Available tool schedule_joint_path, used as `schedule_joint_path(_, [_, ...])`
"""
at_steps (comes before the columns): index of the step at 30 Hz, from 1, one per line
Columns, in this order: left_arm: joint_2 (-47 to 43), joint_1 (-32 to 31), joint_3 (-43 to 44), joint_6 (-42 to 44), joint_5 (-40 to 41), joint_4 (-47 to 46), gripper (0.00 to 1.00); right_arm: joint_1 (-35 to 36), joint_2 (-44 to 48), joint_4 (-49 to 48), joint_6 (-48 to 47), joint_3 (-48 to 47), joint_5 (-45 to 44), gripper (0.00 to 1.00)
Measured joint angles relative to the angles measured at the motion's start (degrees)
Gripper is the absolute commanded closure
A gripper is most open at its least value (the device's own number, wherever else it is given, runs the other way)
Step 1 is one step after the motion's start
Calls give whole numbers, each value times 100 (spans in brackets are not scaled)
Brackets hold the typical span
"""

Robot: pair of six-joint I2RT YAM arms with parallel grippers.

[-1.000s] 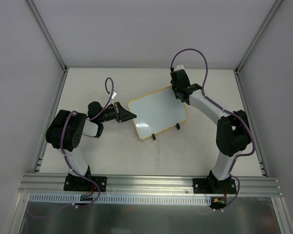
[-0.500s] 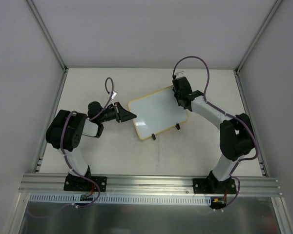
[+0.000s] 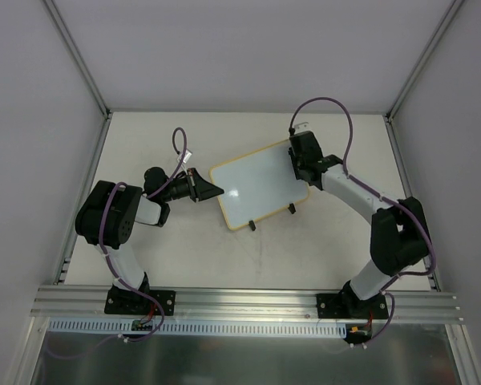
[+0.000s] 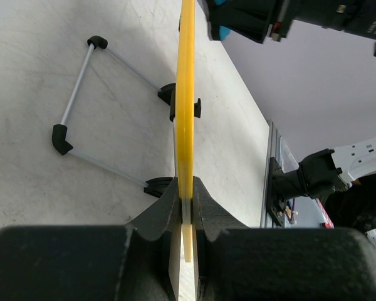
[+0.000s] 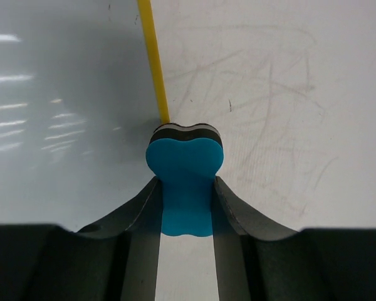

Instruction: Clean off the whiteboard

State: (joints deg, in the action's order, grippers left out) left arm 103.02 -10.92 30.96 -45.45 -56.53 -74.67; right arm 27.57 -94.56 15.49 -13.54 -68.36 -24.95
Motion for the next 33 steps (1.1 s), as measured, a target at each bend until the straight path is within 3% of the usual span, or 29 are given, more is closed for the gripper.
schedule_joint_path(9, [0, 0, -2, 4, 0, 2, 100, 68, 2020, 299, 332, 551, 686, 100])
schedule_joint_path(17, [0, 0, -2, 4, 0, 0, 100, 584, 3366, 542, 938, 2404, 1558, 100])
schedule_joint_path(26, [0, 0, -4, 4, 0, 0, 100, 1237, 3781, 787, 1615, 3141, 1766, 99])
schedule_joint_path(29, [0, 0, -4, 7, 2, 2, 100, 1333, 3628, 765, 1753, 3163, 1716, 99])
schedule_joint_path(33, [-13, 2, -28, 9, 4, 0, 100, 1357, 3084, 669, 1886, 3169, 1576, 92])
